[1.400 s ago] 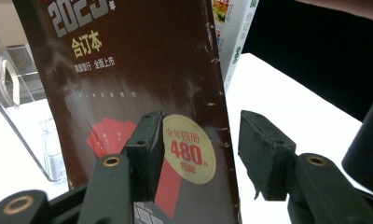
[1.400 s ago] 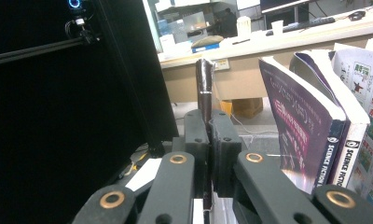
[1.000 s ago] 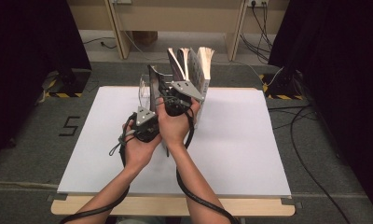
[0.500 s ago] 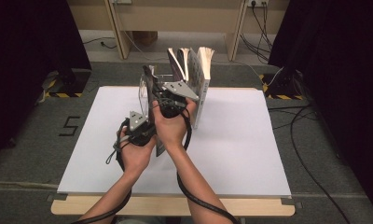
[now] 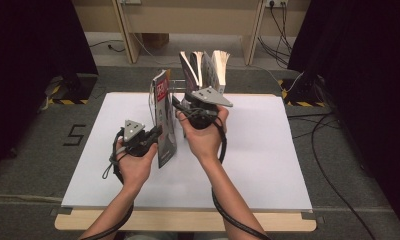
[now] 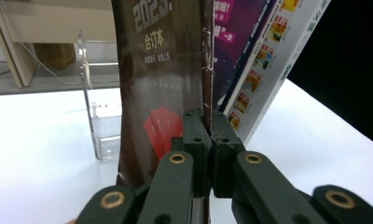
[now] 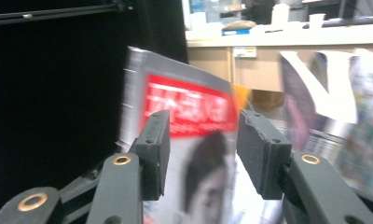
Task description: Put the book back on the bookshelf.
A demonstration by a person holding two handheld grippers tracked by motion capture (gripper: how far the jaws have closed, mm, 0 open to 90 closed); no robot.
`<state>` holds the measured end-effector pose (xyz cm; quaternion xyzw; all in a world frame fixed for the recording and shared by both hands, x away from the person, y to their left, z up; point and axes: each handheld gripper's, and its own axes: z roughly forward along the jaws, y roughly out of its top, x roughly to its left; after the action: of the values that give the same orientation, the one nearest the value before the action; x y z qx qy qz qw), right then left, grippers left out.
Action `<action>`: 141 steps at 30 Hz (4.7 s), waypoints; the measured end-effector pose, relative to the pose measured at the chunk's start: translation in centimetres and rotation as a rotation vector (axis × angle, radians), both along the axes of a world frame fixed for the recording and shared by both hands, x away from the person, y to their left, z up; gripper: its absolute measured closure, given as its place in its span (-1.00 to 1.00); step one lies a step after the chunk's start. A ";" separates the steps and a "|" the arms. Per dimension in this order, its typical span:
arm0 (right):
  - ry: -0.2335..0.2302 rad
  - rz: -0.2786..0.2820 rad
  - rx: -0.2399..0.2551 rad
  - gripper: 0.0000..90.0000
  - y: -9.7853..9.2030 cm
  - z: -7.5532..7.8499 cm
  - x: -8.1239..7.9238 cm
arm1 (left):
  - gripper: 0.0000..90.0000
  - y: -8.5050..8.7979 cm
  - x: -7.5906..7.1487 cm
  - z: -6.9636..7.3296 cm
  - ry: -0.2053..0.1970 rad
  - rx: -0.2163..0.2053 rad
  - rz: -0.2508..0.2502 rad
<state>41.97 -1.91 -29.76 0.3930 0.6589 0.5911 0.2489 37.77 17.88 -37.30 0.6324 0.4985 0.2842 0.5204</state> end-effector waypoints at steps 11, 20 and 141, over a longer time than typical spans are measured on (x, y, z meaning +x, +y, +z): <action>0.024 -0.087 -0.040 0.19 -6.9 -1.9 -1.3 | 0.93 1.2 -0.3 0.4 -0.024 -0.009 0.007; 0.051 -0.123 -0.086 0.16 -9.8 -4.1 -2.1 | 0.94 1.9 -0.2 0.7 -0.042 -0.016 0.018; 0.245 -0.274 -0.131 0.16 -17.9 -16.3 -5.9 | 0.55 7.6 9.3 -0.5 0.097 -0.026 0.062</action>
<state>36.08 -19.83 -46.06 0.5313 0.6616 0.4552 0.2699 47.10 25.53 -37.78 0.6228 0.5460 0.2627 0.4950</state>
